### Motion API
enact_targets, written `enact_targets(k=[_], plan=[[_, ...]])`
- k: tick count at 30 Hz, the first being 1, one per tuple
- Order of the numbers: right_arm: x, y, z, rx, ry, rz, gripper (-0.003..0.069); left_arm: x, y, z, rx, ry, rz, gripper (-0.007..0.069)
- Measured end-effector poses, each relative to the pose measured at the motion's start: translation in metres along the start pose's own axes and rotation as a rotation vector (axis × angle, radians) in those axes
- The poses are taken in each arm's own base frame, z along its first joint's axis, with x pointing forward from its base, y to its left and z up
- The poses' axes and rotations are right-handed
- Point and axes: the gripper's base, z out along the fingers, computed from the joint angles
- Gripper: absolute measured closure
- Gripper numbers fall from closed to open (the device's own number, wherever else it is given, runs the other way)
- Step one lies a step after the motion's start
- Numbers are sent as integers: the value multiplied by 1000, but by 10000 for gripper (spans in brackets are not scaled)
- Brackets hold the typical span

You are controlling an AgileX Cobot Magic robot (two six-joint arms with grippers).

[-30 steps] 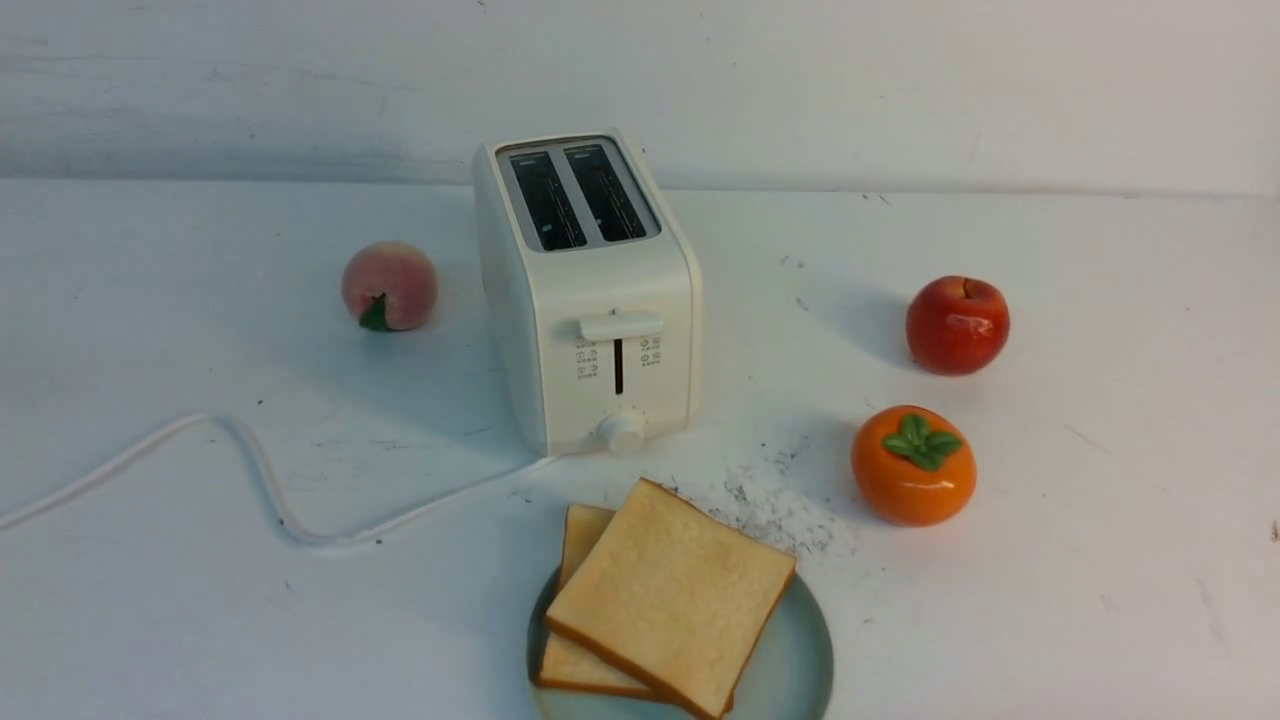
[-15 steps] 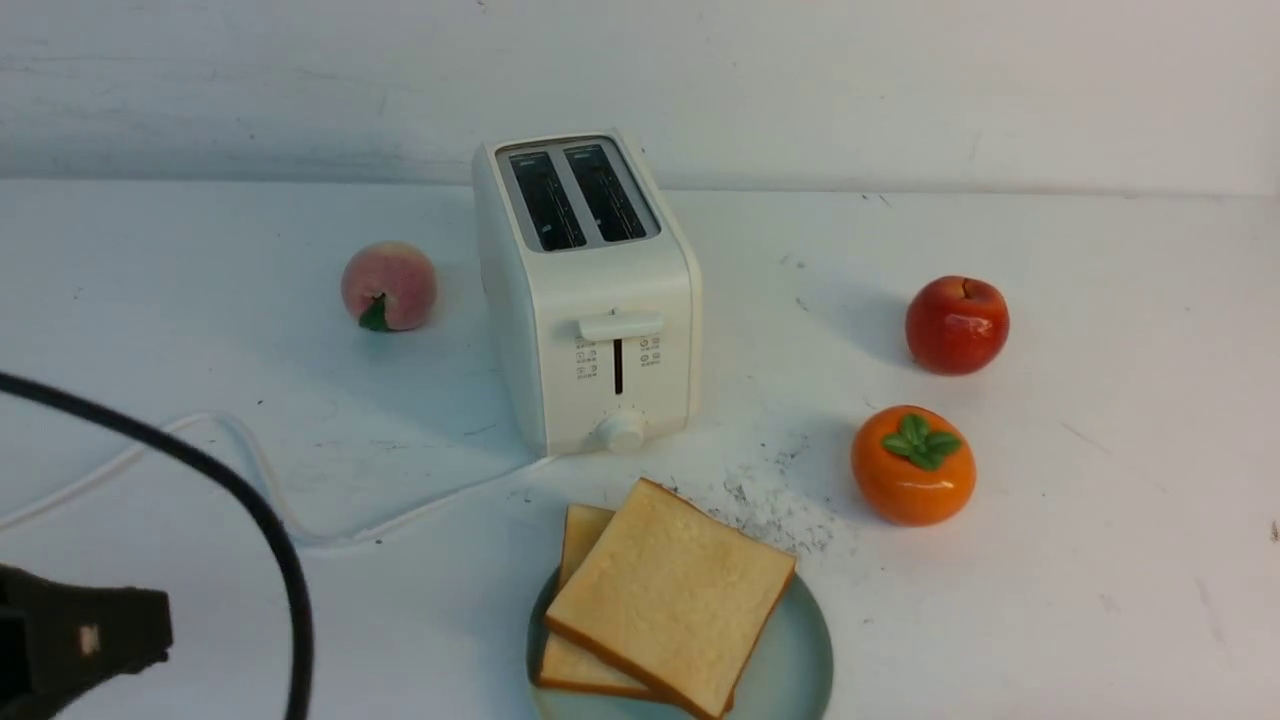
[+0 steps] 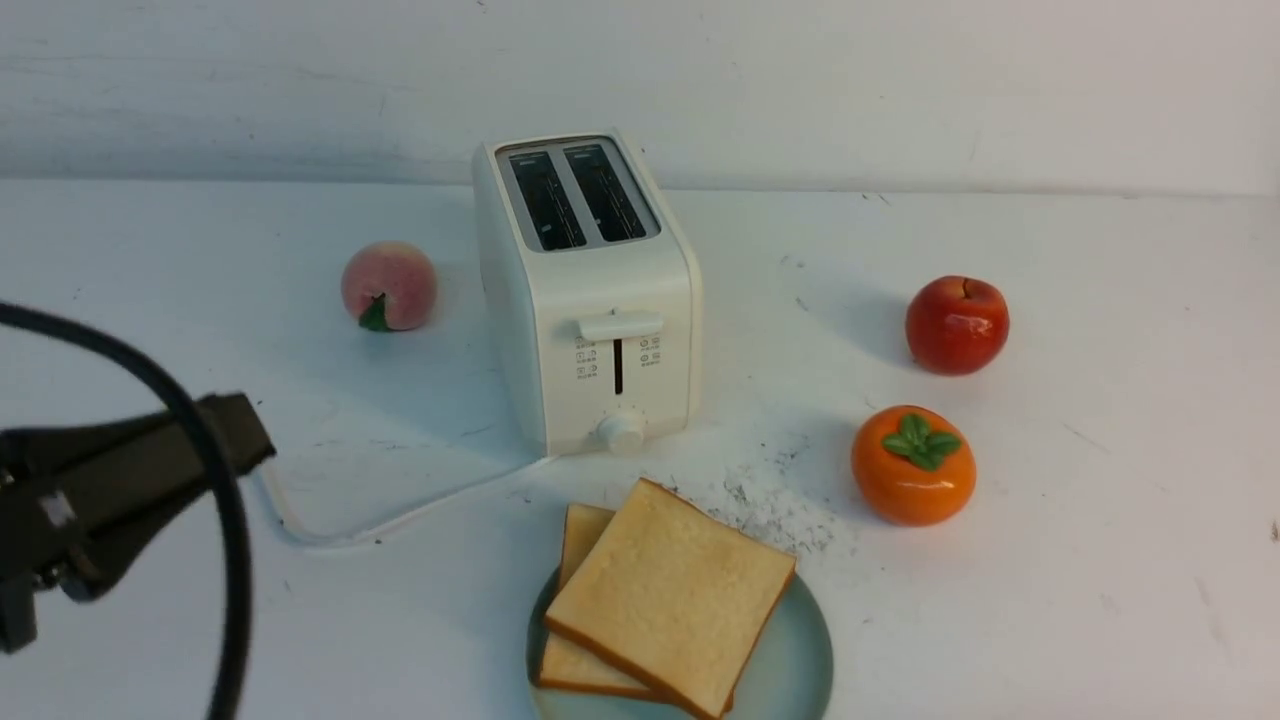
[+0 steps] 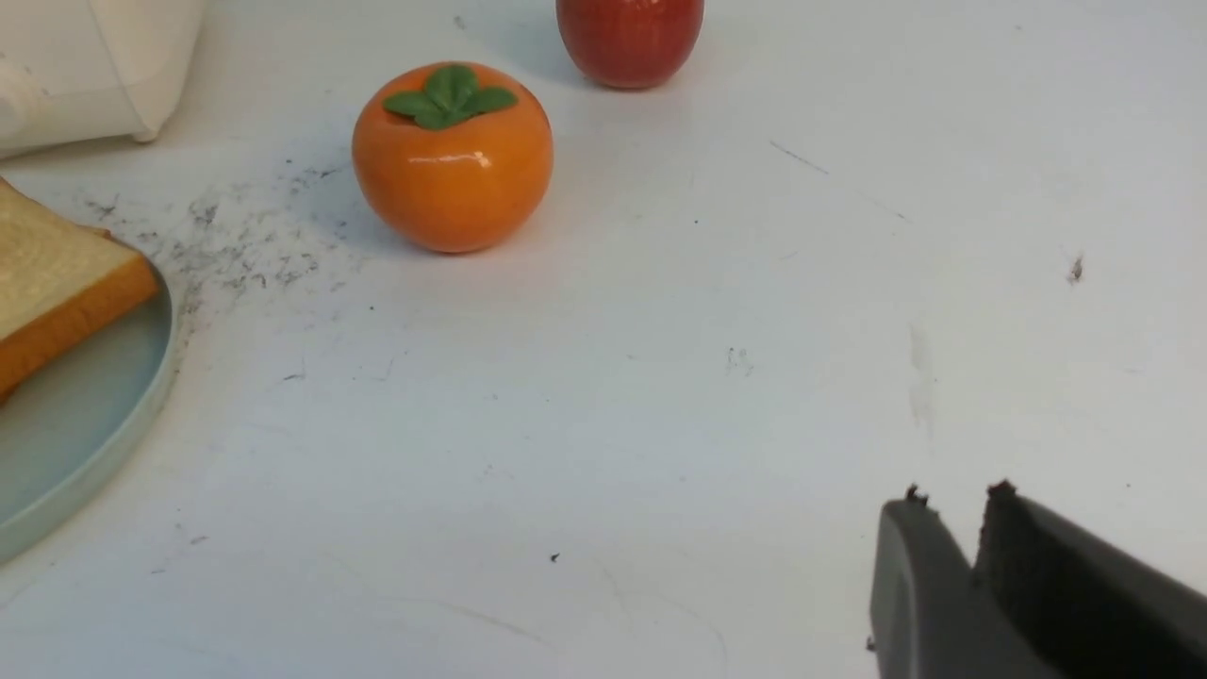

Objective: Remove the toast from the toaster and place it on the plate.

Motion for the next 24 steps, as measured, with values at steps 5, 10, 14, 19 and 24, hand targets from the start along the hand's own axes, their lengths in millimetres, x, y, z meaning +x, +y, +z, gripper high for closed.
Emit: enact_targets(k=[5,10,14,19,24], plan=[[0,0,0,0,0,0,545,-3,-1,0,10,-36,-27,638],[0,0,0,0,0,0,541,-6,2,0,-29,-71,6,638],[0,0,0,0,0,0,536,-16,14,-2,-161,-174,32,638],[0,0,0,0,3,0,531,-18,15,-5,-206,-222,41,638],[0,0,0,0,3,0,526,-11,-6,-21,-167,-275,146,638]])
